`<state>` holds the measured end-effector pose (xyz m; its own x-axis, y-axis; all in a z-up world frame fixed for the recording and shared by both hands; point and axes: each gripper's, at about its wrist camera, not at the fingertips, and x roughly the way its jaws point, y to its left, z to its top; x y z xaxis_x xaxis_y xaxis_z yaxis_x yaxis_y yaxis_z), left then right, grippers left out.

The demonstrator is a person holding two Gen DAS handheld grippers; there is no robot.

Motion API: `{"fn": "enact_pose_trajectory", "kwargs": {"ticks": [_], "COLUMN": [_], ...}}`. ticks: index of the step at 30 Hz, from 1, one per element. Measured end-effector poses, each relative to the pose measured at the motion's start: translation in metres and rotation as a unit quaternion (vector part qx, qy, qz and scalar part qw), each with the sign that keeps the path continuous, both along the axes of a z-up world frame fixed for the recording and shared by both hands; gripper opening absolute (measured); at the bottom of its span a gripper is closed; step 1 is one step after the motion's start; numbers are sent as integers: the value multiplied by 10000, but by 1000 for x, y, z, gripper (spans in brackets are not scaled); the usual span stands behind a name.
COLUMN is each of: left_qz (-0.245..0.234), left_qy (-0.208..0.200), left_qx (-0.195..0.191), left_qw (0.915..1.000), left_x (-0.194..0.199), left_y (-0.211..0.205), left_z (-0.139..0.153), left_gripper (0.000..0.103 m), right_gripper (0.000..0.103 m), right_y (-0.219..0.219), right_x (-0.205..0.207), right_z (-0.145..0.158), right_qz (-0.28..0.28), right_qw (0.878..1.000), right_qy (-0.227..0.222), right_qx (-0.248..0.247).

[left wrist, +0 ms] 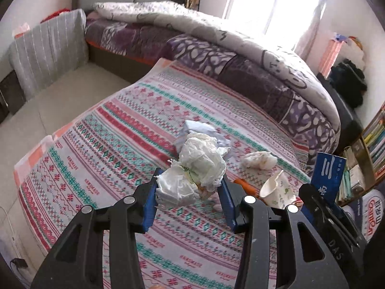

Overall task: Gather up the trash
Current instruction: 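Lift the tissues with the left tool while the right lifts the blue carton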

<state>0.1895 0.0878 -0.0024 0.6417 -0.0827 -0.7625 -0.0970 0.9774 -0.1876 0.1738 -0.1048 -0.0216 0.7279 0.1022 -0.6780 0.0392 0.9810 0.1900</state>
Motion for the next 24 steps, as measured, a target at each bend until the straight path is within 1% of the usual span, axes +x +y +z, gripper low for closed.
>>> {"fn": "enact_pose_trajectory", "kwargs": {"ticks": [4, 6, 11, 18, 24], "left_qz": [-53, -109, -265, -299, -369], "left_qy": [-120, -167, -265, -301, -295], "left_qx": [88, 162, 264, 279, 266], "left_qw": [9999, 9997, 9989, 9987, 9985], "left_x": [-5, -7, -13, -14, -14], "left_y": [-18, -26, -47, -56, -65], "left_z": [2, 2, 2, 3, 3], "left_gripper": [45, 45, 45, 45, 45], "right_gripper": [46, 46, 44, 41, 38], "right_y": [-12, -18, -33, -56, -77], "right_x": [-7, -9, -14, -15, -18], "right_z": [3, 4, 5, 1, 3], "right_qz": [-300, -401, -531, -623, -701], "right_qw": [9994, 9990, 9985, 9977, 9945], "right_qy": [-66, -56, -26, 132, 209], "right_qx": [-171, -197, -126, 227, 754]}}
